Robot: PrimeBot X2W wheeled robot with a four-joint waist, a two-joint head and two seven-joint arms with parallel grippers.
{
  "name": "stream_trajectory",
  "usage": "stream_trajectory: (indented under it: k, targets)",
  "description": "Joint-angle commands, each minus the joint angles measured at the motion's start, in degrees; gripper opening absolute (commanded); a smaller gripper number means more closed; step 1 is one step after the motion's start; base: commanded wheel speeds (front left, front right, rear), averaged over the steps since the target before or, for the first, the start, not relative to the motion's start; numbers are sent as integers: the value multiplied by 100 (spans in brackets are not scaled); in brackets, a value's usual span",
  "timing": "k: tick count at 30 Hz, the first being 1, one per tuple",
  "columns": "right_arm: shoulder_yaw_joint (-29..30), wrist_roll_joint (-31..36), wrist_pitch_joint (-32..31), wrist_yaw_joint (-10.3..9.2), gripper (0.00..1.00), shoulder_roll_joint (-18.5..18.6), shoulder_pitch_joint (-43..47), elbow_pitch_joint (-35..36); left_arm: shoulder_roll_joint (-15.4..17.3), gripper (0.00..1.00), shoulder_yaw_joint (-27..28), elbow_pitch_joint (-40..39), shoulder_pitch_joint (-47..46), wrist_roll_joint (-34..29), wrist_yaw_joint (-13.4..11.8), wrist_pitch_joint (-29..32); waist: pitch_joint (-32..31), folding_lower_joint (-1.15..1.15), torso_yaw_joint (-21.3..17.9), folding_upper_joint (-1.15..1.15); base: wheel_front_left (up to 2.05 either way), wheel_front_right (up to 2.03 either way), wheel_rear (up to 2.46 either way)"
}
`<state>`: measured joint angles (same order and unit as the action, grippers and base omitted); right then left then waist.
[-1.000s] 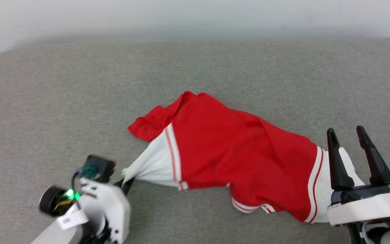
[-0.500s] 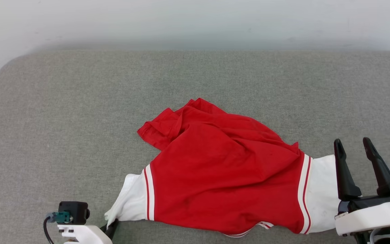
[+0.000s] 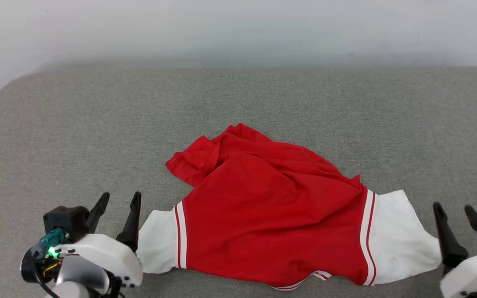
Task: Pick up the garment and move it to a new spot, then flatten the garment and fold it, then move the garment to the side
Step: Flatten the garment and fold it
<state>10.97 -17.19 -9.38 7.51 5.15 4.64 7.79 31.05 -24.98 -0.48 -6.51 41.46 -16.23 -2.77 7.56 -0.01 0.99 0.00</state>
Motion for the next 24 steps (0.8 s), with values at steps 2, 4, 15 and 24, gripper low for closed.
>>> stream_trajectory:
  k: [2, 4, 15, 24]
  targets:
    - [189, -141, -442, -4, 100, 170, 61, -78, -73, 100, 25, -123, -95, -165, -108, -238, 17, 1, -12, 0, 0, 0, 0]
    - [256, -270, -919, -4, 100, 327, 39, -135, -128, 100, 36, -209, -157, -279, -156, -435, 72, 1, -7, 0, 0, 0, 0]
    - [7, -571, -3360, -4, 100, 962, -146, -347, -315, 100, 82, -561, -478, -703, -345, -989, 582, 1, 192, 0, 0, 0, 0]
    - [-403, -753, -4041, 6, 100, 897, -108, -929, -429, 100, 158, -552, -544, -804, -320, -1154, 865, 1, 361, 0, 0, 0, 0]
